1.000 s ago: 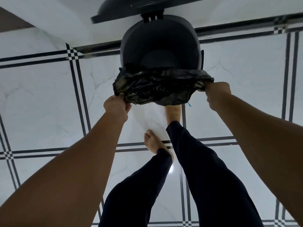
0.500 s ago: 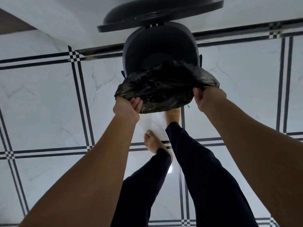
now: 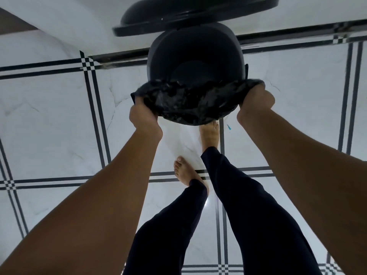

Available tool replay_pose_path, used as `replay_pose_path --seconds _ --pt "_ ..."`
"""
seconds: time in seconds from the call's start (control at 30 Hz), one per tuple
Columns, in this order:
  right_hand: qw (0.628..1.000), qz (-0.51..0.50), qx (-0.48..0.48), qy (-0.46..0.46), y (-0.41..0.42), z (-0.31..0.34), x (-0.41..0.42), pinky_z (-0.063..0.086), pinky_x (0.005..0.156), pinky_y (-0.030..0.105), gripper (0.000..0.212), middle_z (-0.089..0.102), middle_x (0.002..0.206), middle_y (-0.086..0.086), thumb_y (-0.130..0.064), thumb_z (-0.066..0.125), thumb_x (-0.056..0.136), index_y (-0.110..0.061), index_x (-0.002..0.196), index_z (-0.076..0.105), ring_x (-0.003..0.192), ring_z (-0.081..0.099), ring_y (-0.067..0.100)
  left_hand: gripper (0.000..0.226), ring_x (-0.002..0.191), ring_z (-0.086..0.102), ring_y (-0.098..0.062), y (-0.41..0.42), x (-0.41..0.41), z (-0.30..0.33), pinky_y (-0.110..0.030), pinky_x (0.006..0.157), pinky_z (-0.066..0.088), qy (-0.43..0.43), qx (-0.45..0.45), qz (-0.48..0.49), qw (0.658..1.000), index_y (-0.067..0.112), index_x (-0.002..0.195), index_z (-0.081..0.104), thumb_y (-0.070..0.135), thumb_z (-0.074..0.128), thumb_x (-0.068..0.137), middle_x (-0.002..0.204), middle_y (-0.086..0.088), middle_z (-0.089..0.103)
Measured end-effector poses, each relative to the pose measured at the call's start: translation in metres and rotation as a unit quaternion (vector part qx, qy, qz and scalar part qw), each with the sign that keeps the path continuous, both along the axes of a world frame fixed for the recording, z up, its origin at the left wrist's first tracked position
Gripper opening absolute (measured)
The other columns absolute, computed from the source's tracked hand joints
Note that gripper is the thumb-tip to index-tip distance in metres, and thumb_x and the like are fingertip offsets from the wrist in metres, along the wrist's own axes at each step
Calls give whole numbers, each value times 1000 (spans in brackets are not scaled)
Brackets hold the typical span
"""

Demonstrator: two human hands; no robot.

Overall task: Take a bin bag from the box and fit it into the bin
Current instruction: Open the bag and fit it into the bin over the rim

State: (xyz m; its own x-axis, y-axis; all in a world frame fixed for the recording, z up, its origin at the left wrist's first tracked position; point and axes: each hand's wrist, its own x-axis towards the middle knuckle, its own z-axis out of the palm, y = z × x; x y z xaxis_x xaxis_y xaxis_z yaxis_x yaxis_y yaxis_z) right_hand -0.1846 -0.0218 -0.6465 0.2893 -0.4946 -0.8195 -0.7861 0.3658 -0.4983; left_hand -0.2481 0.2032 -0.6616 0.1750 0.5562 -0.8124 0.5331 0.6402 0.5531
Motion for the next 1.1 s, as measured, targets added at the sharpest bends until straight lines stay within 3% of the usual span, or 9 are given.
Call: replay_pose_path --seconds 0.23,0.4,0.5,0.57,0.7,0.83,0.93,1.03,1.1 --pt "981 124 -139 -52 7 -9 35 49 63 25 15 66 89 -2 -24 55 96 -13 96 66 73 60 14 11 75 62 -10 11 42 -4 -21 63 50 7 147 -105 984 14 99 66 20 62 90 89 3 68" --pt "983 129 -53 -119 7 -13 64 59 72 39 3 58 79 5 -10 53 97 -8 97 55 68 59 22 39 69 58 -11 23 63 -11 -26 67 55 16 143 -166 976 1 118 67 22 66 85 97 -13 72" --pt "978 138 -110 -115 9 -22 79 59 81 46 10 63 87 6 -16 51 88 -13 93 59 78 61 24 39 88 71 -23 24 75 -11 -38 95 57 12 159 -192 968 5 122 67 23 64 87 119 -18 70" --pt "966 159 -170 -115 13 -22 85 57 78 30 20 66 86 -5 -15 50 90 -17 98 68 79 64 16 28 101 69 -17 23 83 -10 -36 100 56 -3 164 -225 960 20 116 70 27 64 90 113 -1 74" --pt "897 334 -240 -162 23 -26 91 39 67 2 32 57 99 -15 -10 51 97 -18 127 56 91 55 4 24 95 62 -3 21 94 -22 -21 89 50 -44 197 -318 926 23 119 58 32 60 97 106 10 66" --pt "807 470 -306 -184 35 -32 93 42 89 31 32 66 108 -4 -18 50 94 -15 126 52 103 62 22 22 87 61 -10 27 106 -35 -29 87 50 -27 230 -345 910 22 102 52 44 54 100 92 8 62" --pt "728 558 -369 -153 37 -33 92 27 89 38 28 65 119 -3 -25 43 97 -20 120 57 118 56 24 38 106 66 -33 39 116 -40 -33 89 49 16 210 -404 890 17 100 63 48 41 103 100 -5 67" --pt "721 569 -359 -166 35 -35 91 30 91 41 31 61 122 -1 -25 42 97 -17 126 50 118 54 25 44 115 61 -29 38 117 -38 -38 99 46 138 297 -431 841 21 114 67 51 38 100 113 -4 67" --pt "741 554 -331 -188 31 -40 91 37 91 43 31 61 117 2 -24 41 97 -14 126 46 112 56 27 38 111 60 -29 25 105 -25 -40 95 47 76 497 -392 770 16 111 67 46 49 97 112 -7 67"
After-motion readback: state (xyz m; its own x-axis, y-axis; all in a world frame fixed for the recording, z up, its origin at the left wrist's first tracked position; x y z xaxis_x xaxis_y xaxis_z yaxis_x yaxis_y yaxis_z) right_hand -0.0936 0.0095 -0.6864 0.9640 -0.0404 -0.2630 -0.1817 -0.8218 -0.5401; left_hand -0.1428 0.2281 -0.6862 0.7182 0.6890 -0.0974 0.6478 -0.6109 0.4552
